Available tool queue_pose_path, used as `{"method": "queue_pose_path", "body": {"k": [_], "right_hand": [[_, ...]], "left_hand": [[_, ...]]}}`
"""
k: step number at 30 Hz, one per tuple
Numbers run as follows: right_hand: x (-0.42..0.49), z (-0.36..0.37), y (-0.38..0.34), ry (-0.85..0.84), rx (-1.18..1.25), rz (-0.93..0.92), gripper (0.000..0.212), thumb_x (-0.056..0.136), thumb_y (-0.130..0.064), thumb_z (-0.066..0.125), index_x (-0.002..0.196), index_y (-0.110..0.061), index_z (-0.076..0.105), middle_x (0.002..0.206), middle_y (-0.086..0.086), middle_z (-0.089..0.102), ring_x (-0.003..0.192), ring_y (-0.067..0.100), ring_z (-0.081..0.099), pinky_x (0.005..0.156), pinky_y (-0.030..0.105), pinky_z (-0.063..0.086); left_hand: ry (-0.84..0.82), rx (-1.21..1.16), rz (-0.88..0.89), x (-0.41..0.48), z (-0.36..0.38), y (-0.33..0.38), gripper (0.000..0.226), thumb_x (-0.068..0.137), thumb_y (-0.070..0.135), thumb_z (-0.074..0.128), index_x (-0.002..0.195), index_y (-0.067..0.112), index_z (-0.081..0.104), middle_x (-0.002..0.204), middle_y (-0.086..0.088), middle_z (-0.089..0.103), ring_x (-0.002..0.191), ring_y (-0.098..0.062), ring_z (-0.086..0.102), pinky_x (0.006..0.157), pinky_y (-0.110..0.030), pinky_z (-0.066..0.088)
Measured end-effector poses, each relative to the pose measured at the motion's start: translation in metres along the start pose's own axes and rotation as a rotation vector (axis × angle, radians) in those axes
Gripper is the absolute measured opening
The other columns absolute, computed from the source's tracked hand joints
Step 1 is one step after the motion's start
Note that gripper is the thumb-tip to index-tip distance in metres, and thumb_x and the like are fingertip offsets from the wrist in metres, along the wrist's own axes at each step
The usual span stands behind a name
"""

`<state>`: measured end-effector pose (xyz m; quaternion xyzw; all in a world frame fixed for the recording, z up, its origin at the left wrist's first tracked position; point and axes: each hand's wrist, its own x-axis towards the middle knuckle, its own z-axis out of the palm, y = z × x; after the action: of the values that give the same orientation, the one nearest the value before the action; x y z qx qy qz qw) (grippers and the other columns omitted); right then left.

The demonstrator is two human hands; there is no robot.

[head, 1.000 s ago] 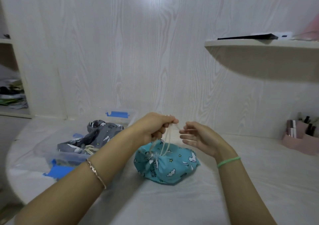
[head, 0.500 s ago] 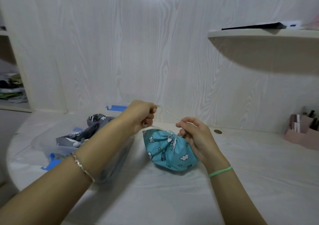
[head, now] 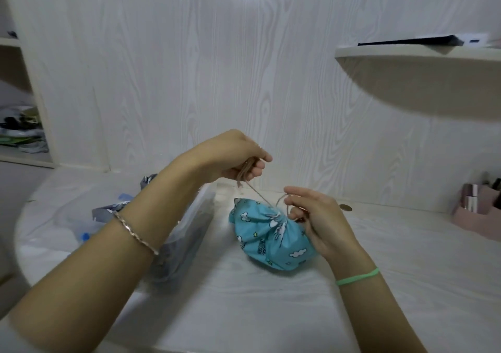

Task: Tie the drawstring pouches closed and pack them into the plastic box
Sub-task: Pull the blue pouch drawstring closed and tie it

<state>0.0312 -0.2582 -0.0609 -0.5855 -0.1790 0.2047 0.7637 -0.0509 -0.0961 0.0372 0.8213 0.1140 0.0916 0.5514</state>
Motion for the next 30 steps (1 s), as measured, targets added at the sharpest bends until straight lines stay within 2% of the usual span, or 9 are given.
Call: {"method": "queue_pose_path", "body": {"k": [5,8,11,14,17,20,22,27,30], "right_hand": [[-0.011,0.017,0.003,-0.339,-0.362,-0.044,0.024,0.09,0.003,0.05,0.099,0.004,0.072,0.065,-0.005,0.062,0.059,0.008,0.042,0.062,0.019,0.039],[-0.016,0.021,0.003,-0.369,-0.27,-0.094,0.028,0.098,-0.01,0.047,0.089,0.0,0.072,0.063,-0.002,0.058,0.06,0.009,0.041,0.063,0.02,0.037],[-0.016,0.014,0.001,-0.275,-0.115,-0.069,0.031,0.1,-0.019,0.047,0.081,-0.005,0.068,0.06,0.002,0.053,0.054,0.01,0.037,0.056,0.02,0.037],[-0.017,0.007,-0.003,-0.204,0.034,-0.04,0.032,0.1,-0.017,0.045,0.076,-0.005,0.063,0.06,0.008,0.051,0.05,0.012,0.037,0.049,0.022,0.037],[-0.019,0.004,-0.005,-0.154,-0.011,-0.056,0.026,0.1,-0.015,0.045,0.086,0.0,0.061,0.06,0.008,0.052,0.047,0.011,0.038,0.046,0.022,0.038],[-0.019,0.005,-0.002,-0.075,-0.095,-0.08,0.025,0.099,-0.016,0.049,0.089,-0.001,0.065,0.061,0.006,0.058,0.045,0.01,0.04,0.046,0.022,0.039],[-0.018,0.006,-0.001,-0.022,-0.141,-0.102,0.022,0.098,-0.013,0.052,0.09,-0.001,0.069,0.066,0.006,0.064,0.044,0.011,0.042,0.044,0.022,0.041],[-0.017,0.007,-0.001,0.064,-0.223,-0.145,0.017,0.091,-0.014,0.066,0.082,0.001,0.064,0.057,0.003,0.063,0.041,0.013,0.052,0.042,0.021,0.049],[-0.017,0.008,-0.002,0.082,-0.258,-0.159,0.024,0.087,-0.016,0.07,0.09,0.006,0.062,0.059,0.008,0.062,0.04,0.013,0.053,0.043,0.023,0.051]], "left_hand": [[-0.079,-0.08,0.142,0.011,0.024,0.004,0.016,0.099,0.015,0.046,0.101,0.005,0.059,0.094,-0.009,0.075,0.085,-0.018,0.071,0.08,-0.03,0.055],[-0.122,0.088,0.099,0.025,0.044,-0.005,0.031,0.1,0.03,0.045,0.115,0.005,0.055,0.111,-0.005,0.07,0.099,-0.018,0.068,0.09,-0.034,0.052],[-0.189,0.108,-0.068,0.03,0.053,-0.025,0.059,0.095,0.058,0.036,0.091,0.006,0.061,0.08,-0.008,0.068,0.07,-0.018,0.065,0.073,-0.033,0.052],[-0.178,0.142,0.076,0.024,0.066,-0.038,0.069,0.097,0.058,0.029,0.064,0.007,0.061,0.053,-0.004,0.061,0.046,-0.014,0.057,0.057,-0.023,0.045],[-0.149,0.237,0.286,0.014,0.075,-0.043,0.064,0.103,0.046,0.027,0.068,0.006,0.063,0.053,0.003,0.06,0.047,-0.006,0.055,0.055,-0.016,0.041],[-0.038,0.399,0.325,0.009,0.075,-0.048,0.045,0.101,0.046,0.033,0.086,0.013,0.06,0.067,0.007,0.062,0.061,-0.005,0.058,0.06,-0.019,0.04],[0.011,0.514,0.346,0.006,0.072,-0.048,0.039,0.099,0.047,0.038,0.082,0.02,0.06,0.069,0.008,0.062,0.065,-0.006,0.059,0.058,-0.02,0.04],[-0.097,0.587,0.174,-0.001,0.051,-0.044,0.05,0.09,0.05,0.057,0.049,0.021,0.052,0.041,0.009,0.039,0.037,-0.006,0.034,0.045,-0.022,0.027],[-0.152,0.438,0.116,-0.006,0.046,-0.046,0.035,0.083,0.036,0.071,0.053,0.02,0.066,0.043,0.012,0.047,0.041,-0.001,0.041,0.045,-0.013,0.034]]}}
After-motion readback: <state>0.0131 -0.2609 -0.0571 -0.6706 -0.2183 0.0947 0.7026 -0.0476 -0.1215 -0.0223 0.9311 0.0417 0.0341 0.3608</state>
